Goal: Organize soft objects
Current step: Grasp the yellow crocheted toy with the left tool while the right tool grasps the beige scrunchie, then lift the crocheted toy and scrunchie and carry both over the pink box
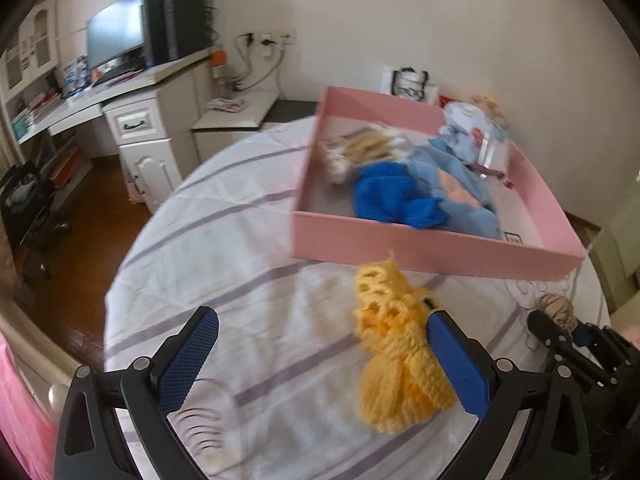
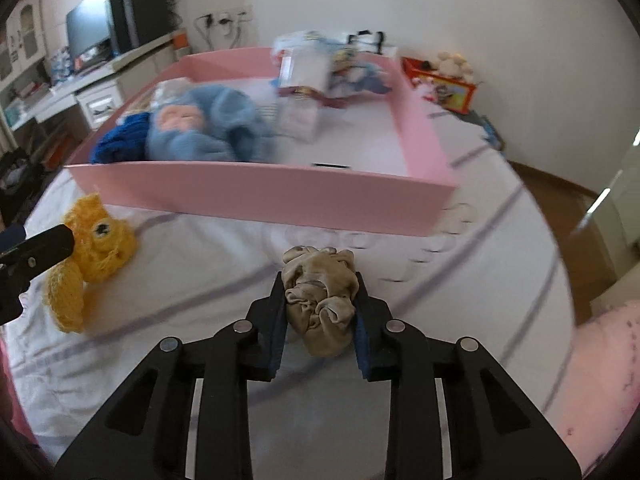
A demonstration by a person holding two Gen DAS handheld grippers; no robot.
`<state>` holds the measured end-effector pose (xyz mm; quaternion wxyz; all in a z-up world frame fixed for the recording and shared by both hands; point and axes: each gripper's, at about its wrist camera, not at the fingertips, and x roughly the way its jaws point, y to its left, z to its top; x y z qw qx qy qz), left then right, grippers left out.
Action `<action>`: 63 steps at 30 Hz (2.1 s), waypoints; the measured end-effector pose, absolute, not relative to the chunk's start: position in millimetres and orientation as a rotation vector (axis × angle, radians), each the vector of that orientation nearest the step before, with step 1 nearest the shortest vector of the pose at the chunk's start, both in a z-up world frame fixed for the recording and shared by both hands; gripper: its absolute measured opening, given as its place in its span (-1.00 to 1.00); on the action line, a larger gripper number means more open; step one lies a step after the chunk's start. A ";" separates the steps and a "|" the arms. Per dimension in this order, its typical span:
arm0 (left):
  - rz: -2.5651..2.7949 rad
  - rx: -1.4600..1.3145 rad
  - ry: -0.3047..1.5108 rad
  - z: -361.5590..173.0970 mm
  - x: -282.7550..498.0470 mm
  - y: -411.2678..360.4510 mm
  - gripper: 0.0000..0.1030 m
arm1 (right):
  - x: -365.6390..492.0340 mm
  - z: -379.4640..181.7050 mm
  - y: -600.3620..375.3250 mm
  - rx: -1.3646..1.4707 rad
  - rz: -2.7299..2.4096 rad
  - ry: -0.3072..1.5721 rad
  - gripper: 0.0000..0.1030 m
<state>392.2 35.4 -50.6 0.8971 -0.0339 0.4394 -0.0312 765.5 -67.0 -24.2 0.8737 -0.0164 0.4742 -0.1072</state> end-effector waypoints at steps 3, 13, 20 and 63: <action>-0.082 -0.049 0.924 -56.1 399.8 24.2 1.00 | 765.1 -25.0 -75.7 -0.022 -0.251 0.989 -0.28; -0.151 -0.042 0.961 -84.0 421.5 8.3 0.79 | 764.6 -29.5 -93.5 0.038 -0.268 0.975 0.04; -0.137 -0.029 0.913 -84.0 417.8 12.1 -0.28 | 767.5 -29.3 -85.0 0.013 -0.254 0.964 -0.47; -0.102 0.022 0.659 9.9 251.2 8.6 -0.42 | 667.3 59.0 -49.9 0.046 -0.203 0.711 -0.58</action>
